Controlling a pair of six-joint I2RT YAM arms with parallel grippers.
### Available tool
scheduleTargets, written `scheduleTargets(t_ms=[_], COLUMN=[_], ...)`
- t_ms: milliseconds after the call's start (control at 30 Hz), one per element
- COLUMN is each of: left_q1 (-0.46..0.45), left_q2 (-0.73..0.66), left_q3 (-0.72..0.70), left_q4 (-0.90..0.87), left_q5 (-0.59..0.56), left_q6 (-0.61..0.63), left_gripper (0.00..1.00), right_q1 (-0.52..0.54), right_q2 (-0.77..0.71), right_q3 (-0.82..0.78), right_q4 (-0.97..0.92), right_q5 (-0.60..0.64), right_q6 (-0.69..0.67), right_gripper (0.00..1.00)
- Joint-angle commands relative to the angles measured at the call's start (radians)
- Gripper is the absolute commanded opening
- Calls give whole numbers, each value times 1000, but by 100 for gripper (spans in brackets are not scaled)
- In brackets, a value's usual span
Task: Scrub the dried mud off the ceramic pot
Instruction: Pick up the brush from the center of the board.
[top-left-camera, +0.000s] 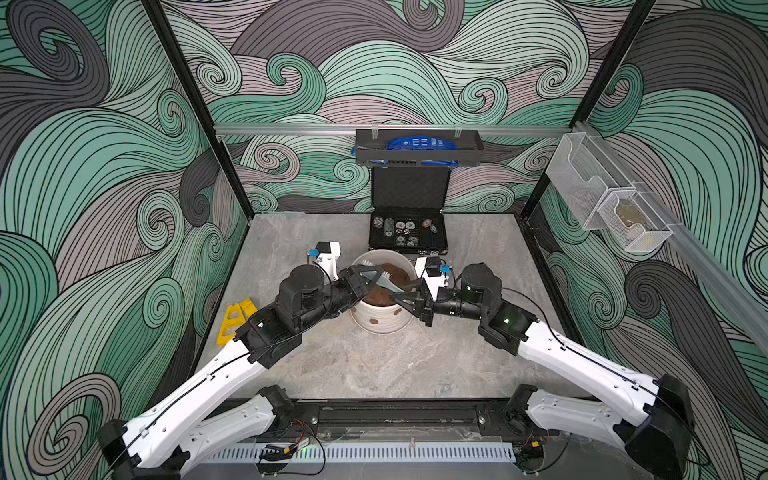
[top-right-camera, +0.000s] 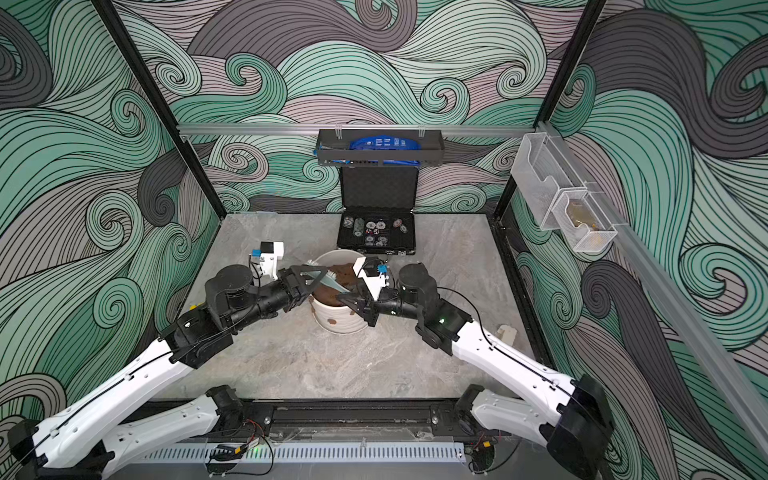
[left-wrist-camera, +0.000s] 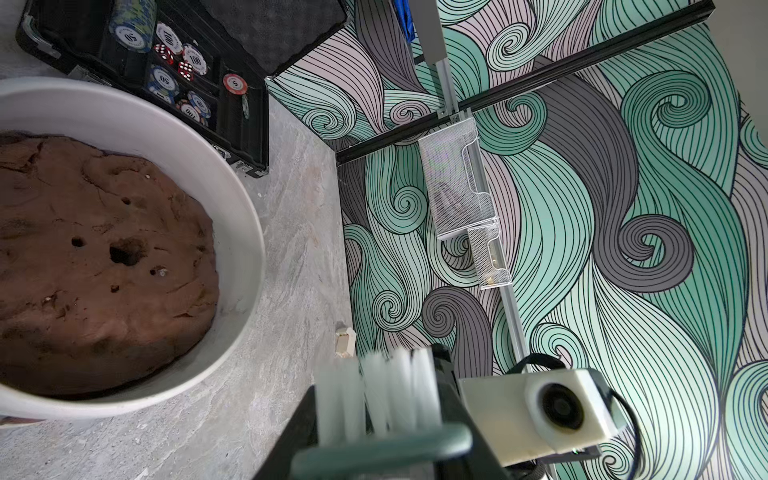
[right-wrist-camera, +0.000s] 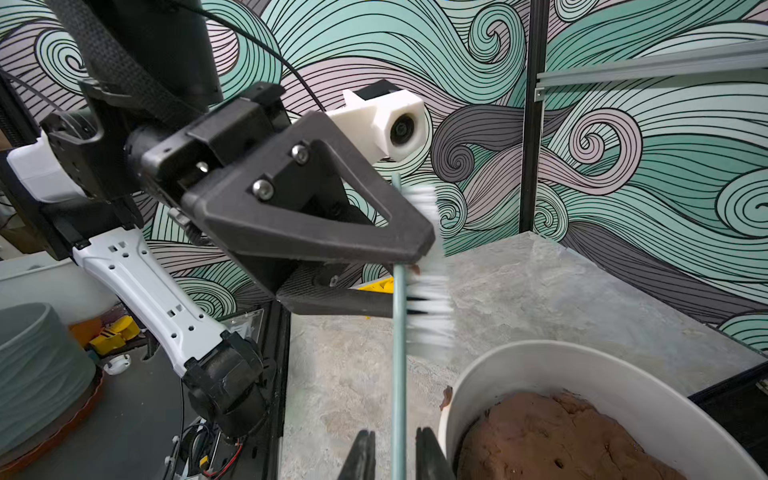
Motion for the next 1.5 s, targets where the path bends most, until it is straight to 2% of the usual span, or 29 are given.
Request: scheduleTargets(t_ms=[0,133,200,300,400,467,533,633,700,800,933,1067,1167,1333,1467], left_q1=[8,9,10,12,20,37,64,132,179,235,241,242,243,246,247], left_q2=[-12,-13,-13,-13,-9,3,14,41,63,113,216,299,353,437,475], left_q3=[-4,-13,-20,-19,28,84,133,206,259,315,396,433,455,473,455], left_q4=[38,38,37,22,-73,-196,-291,-452,-542,-661,-774,-791,-787,-754,-737], left_q5=[15,17,20,27,22,25,54,124,120,41,-83,-177,-227,-224,-224], left_q6=[-6,-9,-10,14,131,252,360,519,615,699,755,775,784,770,753], left_gripper=[11,12,15,25,40,50,61,71,72,71,69,66,64,61,59], right_q1=[-3,-5,-5,-7,-32,-53,-69,-75,-75,-70,-24,42,71,156,211], right_q2=[2,4,-5,-24,-40,-63,-80,-96,-105,-107,-85,-46,-26,6,6], right_q3=[33,31,25,21,35,47,64,93,104,122,152,169,163,157,139], right_q4=[0,20,35,38,-29,-109,-188,-321,-386,-458,-551,-598,-576,-566,-555], right_q5=[-25,-52,-57,-51,-55,-47,-28,11,28,23,46,89,121,210,227], right_q6=[6,18,18,9,-22,-59,-95,-157,-188,-217,-252,-235,-154,-41,2], right_gripper=[17,0,0,0,0,0,0,0,0,0,0,0,0,0,0])
